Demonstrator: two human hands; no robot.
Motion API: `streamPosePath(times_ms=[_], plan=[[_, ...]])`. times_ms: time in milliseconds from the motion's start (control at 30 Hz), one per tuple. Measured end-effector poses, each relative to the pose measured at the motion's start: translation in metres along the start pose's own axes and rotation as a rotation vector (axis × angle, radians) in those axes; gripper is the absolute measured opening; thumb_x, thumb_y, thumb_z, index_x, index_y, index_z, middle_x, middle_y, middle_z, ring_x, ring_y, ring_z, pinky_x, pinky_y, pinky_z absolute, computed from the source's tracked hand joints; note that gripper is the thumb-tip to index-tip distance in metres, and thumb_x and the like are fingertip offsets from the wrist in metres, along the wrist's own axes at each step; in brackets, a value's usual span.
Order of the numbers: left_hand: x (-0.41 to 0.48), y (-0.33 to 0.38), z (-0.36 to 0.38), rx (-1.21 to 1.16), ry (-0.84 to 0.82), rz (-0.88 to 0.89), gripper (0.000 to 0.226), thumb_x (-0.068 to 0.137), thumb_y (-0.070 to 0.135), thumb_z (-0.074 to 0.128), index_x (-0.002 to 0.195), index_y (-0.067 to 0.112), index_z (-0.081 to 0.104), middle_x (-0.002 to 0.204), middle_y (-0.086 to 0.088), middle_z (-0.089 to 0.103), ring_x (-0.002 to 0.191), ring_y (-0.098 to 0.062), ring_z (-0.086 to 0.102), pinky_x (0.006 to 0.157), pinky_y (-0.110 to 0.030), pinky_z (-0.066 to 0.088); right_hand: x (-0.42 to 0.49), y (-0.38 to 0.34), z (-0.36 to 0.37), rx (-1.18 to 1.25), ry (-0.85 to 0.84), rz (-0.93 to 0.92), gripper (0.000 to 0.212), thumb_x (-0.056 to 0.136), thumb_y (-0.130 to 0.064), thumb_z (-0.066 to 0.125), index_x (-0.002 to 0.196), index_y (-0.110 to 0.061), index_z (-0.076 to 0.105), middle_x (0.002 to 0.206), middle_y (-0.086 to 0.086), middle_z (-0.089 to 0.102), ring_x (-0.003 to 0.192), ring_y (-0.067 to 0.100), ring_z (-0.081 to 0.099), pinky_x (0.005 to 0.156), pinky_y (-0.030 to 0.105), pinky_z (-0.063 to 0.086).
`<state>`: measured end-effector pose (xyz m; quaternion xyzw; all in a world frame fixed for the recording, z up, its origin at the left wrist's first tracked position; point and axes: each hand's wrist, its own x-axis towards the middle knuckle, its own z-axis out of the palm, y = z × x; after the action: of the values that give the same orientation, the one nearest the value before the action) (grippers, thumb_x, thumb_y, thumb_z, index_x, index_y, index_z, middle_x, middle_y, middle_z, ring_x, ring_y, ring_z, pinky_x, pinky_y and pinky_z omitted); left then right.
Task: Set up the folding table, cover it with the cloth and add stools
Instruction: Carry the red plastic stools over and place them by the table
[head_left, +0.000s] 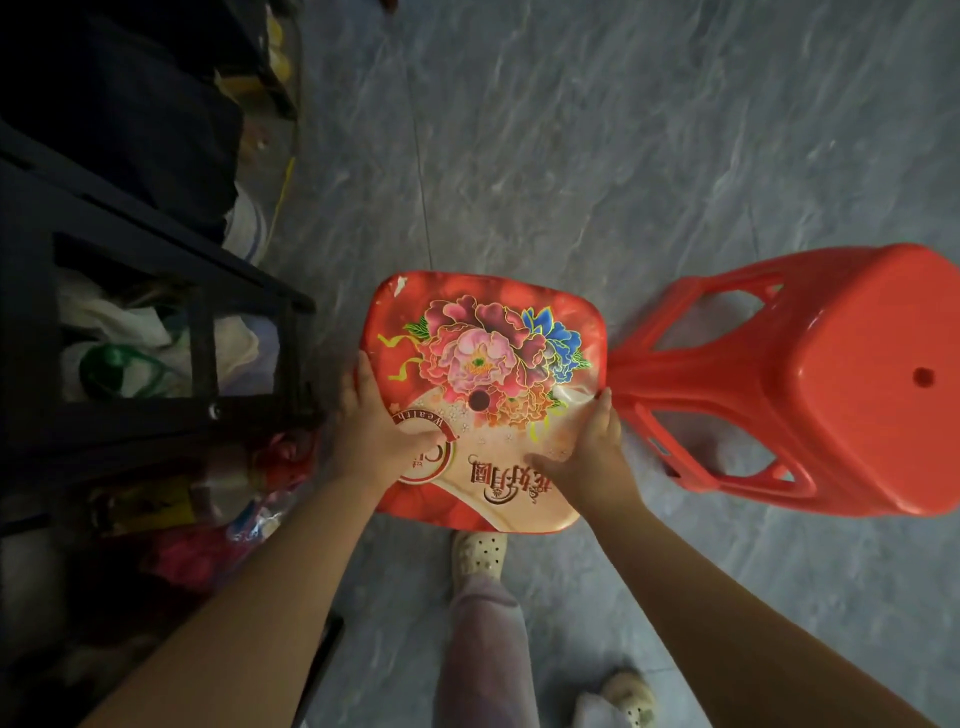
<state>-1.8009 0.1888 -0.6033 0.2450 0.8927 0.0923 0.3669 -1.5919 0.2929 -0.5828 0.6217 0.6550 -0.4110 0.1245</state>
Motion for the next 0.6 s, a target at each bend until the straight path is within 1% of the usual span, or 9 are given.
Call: streamPosePath(times_ms=[67,167,233,300,333,433,533,600], plan=[[0.0,0.002,-0.002,-0.006,0.007,0.002,0.133,0.056,0.051,0.085,0.148,0.032,-0.009,0.157,-0.003,0.003,0.139,-0.034,0.026,0.104,-0.056,0.037,0.0,-0.003,0.001,-0.029,0.001,-0.002,0.129,0.067,-0.036,0.084,0.15,-0.006,-0.01,0.159,0.012,0.007,0.144,0.028,0.02,0.111,0.037,0.028],[-0.005,0.003,-0.008,0.006,0.0,-0.021,0.134,0.056,0.051,0.085,0.147,0.033,-0.012,0.156,-0.004,0.006,0.137,-0.036,0.029,0.102,-0.056,0.039,-0.005,-0.008,-0.001,-0.028,-0.014,0.022,0.129,0.067,-0.034,0.085,0.15,-0.005,-0.009,0.16,0.011,0.008,0.145,0.027,0.02,0.112,0.036,0.026],[-0.014,0.006,-0.019,-0.002,0.009,-0.03,0.137,0.056,0.051,0.085,0.147,0.032,-0.015,0.156,-0.006,0.006,0.137,-0.036,0.029,0.101,-0.055,0.038,-0.014,-0.016,-0.008,-0.006,0.008,0.025,0.128,0.066,-0.035,0.085,0.151,-0.007,-0.005,0.16,0.009,0.013,0.143,0.026,0.026,0.11,0.036,0.03],[-0.03,0.015,-0.037,-0.014,0.035,-0.013,0.136,0.057,0.049,0.085,0.148,0.028,-0.014,0.157,-0.007,0.007,0.139,-0.034,0.026,0.103,-0.053,0.036,-0.029,-0.025,-0.024,0.036,0.049,0.015,0.124,0.065,-0.037,0.085,0.152,-0.009,0.002,0.157,0.006,0.024,0.139,0.025,0.035,0.106,0.036,0.034],[-0.04,0.02,-0.048,-0.015,0.051,0.001,0.136,0.057,0.048,0.085,0.148,0.028,-0.013,0.157,-0.007,0.007,0.14,-0.034,0.025,0.105,-0.053,0.035,-0.037,-0.03,-0.035,0.047,0.067,0.007,0.122,0.065,-0.038,0.085,0.153,-0.01,0.005,0.155,0.006,0.029,0.137,0.025,0.037,0.105,0.037,0.036],[-0.083,0.044,-0.085,0.005,0.102,0.054,0.134,0.056,0.05,0.085,0.149,0.028,-0.009,0.157,-0.007,0.011,0.14,-0.032,0.024,0.107,-0.054,0.035,-0.072,-0.042,-0.079,0.032,0.079,0.002,0.119,0.065,-0.042,0.084,0.152,-0.012,0.008,0.153,0.005,0.036,0.136,0.026,0.04,0.102,0.038,0.038],[-0.14,0.082,-0.124,0.044,0.153,0.117,0.131,0.059,0.049,0.083,0.149,0.028,-0.01,0.157,-0.008,0.011,0.141,-0.032,0.021,0.107,-0.052,0.033,-0.118,-0.045,-0.134,0.024,0.096,-0.009,0.117,0.066,-0.044,0.083,0.152,-0.014,0.01,0.149,0.005,0.041,0.133,0.026,0.044,0.1,0.035,0.039],[-0.184,0.114,-0.146,0.098,0.187,0.182,0.129,0.061,0.052,0.081,0.15,0.025,-0.008,0.157,-0.009,0.01,0.141,-0.032,0.021,0.106,-0.049,0.033,-0.156,-0.039,-0.172,0.054,0.123,-0.013,0.116,0.066,-0.045,0.082,0.152,-0.016,0.011,0.148,0.003,0.043,0.133,0.025,0.044,0.099,0.032,0.038]])
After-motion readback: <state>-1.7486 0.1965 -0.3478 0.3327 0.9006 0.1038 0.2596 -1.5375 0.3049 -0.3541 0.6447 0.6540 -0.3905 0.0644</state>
